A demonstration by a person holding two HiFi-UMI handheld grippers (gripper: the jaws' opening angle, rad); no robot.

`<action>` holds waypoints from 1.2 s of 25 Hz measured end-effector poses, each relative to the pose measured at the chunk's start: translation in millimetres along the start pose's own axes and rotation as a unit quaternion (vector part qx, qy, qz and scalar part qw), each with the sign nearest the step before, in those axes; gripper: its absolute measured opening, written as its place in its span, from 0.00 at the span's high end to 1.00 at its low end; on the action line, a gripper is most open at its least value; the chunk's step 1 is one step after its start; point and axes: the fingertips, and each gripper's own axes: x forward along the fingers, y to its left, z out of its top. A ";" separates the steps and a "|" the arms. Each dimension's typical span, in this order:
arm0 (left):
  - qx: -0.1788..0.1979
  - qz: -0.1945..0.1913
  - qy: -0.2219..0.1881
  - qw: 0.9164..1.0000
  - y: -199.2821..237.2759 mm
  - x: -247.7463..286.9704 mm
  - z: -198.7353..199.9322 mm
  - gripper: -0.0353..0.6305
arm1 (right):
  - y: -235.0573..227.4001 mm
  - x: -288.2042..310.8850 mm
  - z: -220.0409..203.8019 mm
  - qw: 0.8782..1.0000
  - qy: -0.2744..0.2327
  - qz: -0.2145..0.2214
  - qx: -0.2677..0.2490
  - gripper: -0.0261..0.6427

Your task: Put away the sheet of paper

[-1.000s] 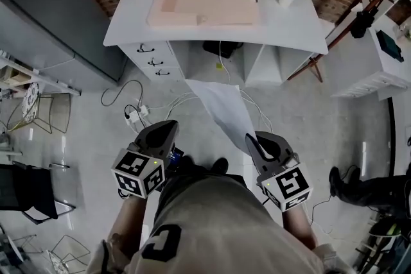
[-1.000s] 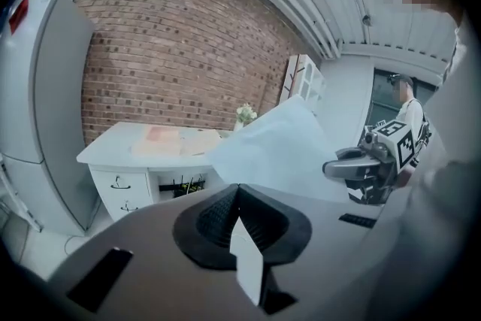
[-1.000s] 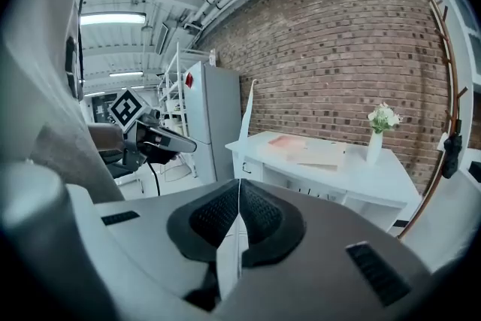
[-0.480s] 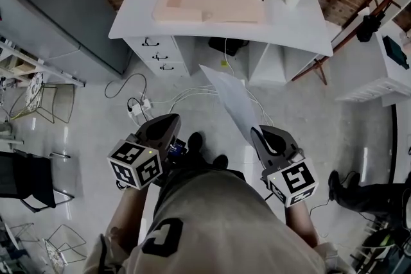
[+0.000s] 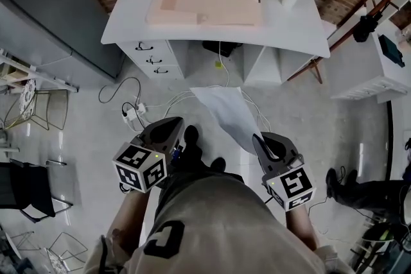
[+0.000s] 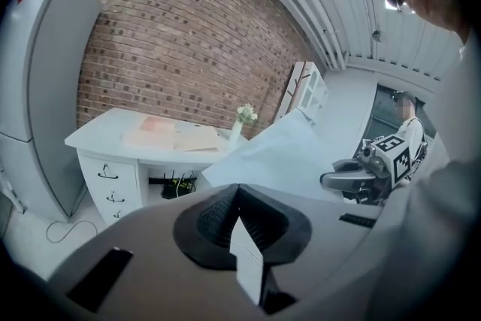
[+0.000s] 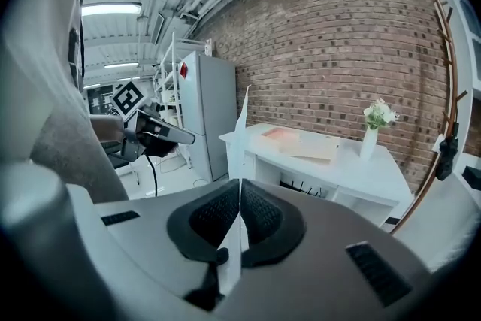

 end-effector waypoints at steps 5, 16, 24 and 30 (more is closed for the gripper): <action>0.014 0.000 0.011 1.000 20.7 12.2 -0.2 0.93 | -7.3 23.0 9.3 1.000 0.008 -0.006 -0.002 0.93; 0.006 0.008 -0.008 1.000 106.3 27.6 41.1 0.93 | -19.1 94.6 61.8 0.999 0.028 -0.007 -0.017 0.93; -0.017 0.023 -0.024 0.999 163.8 25.9 53.5 0.93 | -21.8 140.2 88.9 0.997 0.048 -0.017 -0.055 0.93; -0.031 0.029 -0.032 0.999 196.2 21.0 58.0 0.93 | -22.0 168.3 103.0 0.993 0.079 -0.017 -0.088 0.93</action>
